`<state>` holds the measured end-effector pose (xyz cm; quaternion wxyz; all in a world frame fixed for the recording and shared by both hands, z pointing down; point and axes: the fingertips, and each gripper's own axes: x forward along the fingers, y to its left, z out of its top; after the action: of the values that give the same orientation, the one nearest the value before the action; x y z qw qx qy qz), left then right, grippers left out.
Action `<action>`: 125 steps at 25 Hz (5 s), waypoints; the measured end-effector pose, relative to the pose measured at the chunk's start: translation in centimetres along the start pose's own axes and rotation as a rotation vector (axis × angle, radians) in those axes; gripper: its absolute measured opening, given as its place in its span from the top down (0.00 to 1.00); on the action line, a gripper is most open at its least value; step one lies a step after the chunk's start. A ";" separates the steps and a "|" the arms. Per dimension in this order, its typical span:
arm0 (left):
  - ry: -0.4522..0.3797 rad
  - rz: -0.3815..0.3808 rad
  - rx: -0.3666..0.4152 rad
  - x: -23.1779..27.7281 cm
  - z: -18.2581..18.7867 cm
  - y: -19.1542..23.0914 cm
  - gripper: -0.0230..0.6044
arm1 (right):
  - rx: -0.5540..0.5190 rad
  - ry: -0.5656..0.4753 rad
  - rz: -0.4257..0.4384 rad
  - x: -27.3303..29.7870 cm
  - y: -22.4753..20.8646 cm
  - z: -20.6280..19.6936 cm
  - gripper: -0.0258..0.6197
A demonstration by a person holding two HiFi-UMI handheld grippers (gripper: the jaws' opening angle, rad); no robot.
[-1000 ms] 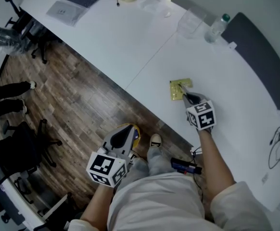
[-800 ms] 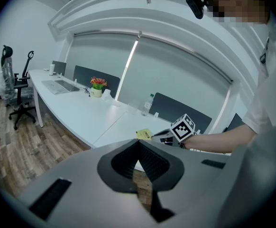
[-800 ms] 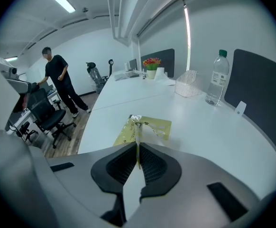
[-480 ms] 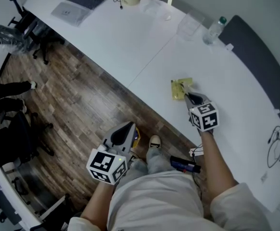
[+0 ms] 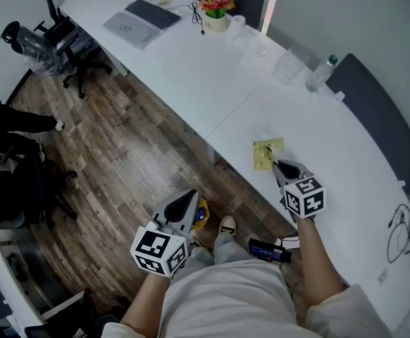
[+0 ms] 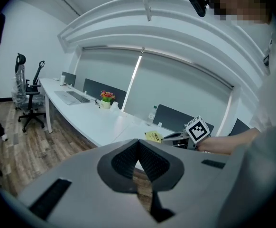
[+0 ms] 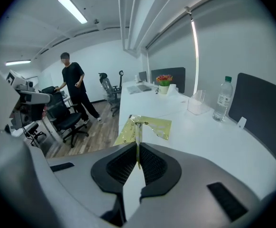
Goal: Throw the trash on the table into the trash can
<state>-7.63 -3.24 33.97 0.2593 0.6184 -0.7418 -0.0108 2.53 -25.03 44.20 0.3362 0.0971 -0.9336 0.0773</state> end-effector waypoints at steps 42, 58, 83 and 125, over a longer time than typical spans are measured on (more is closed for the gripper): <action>-0.195 0.422 -0.130 -26.3 -5.9 11.0 0.96 | -0.320 0.041 0.511 4.5 33.9 2.8 0.89; -0.094 0.433 -0.185 -19.8 -10.2 12.7 0.96 | -0.368 0.206 0.589 10.8 29.8 -3.8 0.89; 0.051 0.427 -0.297 -9.4 -32.0 19.5 0.96 | -0.440 0.496 0.636 30.0 28.6 -35.6 0.89; 0.007 0.463 -0.292 -12.1 -30.9 20.5 0.96 | -0.354 0.511 0.555 31.3 27.8 -34.2 0.68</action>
<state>-12.81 22.22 63.14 0.3439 0.3884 -0.8531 -0.0561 -6.65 5.05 88.16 0.5348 -0.2398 -0.8099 0.0251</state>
